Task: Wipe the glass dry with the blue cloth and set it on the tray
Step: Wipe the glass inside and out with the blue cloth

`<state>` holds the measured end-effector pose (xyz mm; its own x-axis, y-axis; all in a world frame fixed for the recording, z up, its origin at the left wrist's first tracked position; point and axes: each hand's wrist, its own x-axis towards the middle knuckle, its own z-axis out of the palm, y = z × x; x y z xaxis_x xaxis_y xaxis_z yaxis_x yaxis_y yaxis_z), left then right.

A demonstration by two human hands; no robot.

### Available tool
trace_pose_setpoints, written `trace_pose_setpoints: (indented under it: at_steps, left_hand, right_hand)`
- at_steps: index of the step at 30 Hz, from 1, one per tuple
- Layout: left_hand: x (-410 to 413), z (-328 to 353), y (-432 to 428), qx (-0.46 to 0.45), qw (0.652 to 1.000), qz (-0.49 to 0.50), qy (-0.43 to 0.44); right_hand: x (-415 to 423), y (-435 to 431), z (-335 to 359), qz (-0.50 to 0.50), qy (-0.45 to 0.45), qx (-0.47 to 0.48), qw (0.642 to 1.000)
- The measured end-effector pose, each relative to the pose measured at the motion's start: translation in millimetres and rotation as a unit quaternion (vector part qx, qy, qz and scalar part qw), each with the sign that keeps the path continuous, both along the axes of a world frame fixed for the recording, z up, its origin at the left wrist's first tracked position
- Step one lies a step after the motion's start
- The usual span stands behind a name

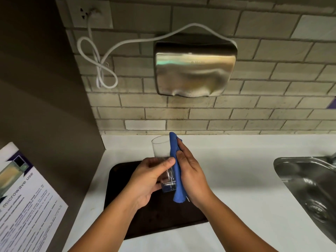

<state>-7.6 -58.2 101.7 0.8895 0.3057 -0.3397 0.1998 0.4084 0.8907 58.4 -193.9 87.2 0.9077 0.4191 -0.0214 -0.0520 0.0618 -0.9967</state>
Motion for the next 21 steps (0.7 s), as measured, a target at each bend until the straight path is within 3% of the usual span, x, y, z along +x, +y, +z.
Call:
trace_pose_setpoints:
  at_steps: [5, 11, 15, 18, 21]
  left_hand:
    - [1.9, 4.0, 4.2, -0.049, 0.999, -0.012, -0.006]
    - [4.7, 6.2, 5.6, -0.028, 0.999, 0.02, -0.016]
    - [3.2, 7.6, 4.0, -0.03, 0.999, 0.033, -0.013]
    - [2.7, 7.0, 1.4, -0.021, 0.999, 0.04, -0.008]
    - [1.4, 4.2, 2.3, -0.011, 0.999, 0.038, -0.008]
  right_hand:
    - [8.1, -1.7, 1.5, 0.002, 0.093, 0.057, 0.994]
    - [-6.2, 5.0, -8.5, 0.024, -0.043, 0.014, 0.999]
    - [-0.8, 6.8, -4.4, 0.015, -0.003, 0.026, 1.0]
    - [-12.5, 10.1, -3.0, 0.015, -0.072, -0.037, 0.997]
    - [-12.9, 6.8, -12.8, 0.018, -0.075, -0.022, 0.997]
